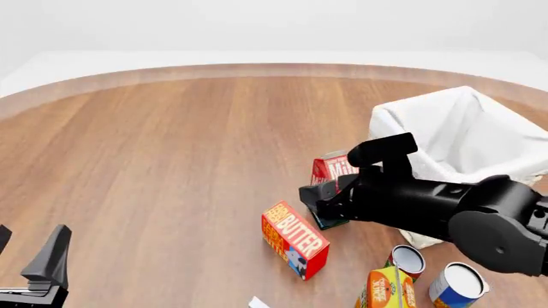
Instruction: Pick up the cream cheese box and the butter, and put them in the basket.
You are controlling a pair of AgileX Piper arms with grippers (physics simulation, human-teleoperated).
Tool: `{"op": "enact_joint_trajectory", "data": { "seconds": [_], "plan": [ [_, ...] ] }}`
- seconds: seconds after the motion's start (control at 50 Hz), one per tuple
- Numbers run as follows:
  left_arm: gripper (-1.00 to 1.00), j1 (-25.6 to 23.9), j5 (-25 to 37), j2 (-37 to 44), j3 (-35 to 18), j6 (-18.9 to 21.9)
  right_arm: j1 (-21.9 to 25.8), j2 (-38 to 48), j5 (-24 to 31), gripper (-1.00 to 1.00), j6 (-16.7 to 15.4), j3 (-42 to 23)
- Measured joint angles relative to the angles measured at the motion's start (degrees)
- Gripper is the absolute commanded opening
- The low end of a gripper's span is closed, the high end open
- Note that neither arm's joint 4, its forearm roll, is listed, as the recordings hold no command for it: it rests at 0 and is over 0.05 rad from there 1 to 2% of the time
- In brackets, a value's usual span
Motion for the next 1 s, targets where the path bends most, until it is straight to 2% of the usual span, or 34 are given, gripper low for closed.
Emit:
{"op": "enact_joint_trajectory", "data": {
  "seconds": [0.24, 0.48, 1.0],
  "plan": [
    [1.00, 0.0, 0.0, 0.0, 0.0, 0.0, 1.1, 1.0, 2.3, 1.00, -0.2, -2.1],
    [1.00, 0.0, 0.0, 0.0, 0.0, 0.0, 1.7, 2.2, 2.2, 1.00, 0.7, -1.2],
    [1.00, 0.0, 0.0, 0.0, 0.0, 0.0, 0.9, 5.2, 2.7, 1.00, 0.5, -1.1]
  ]
}}
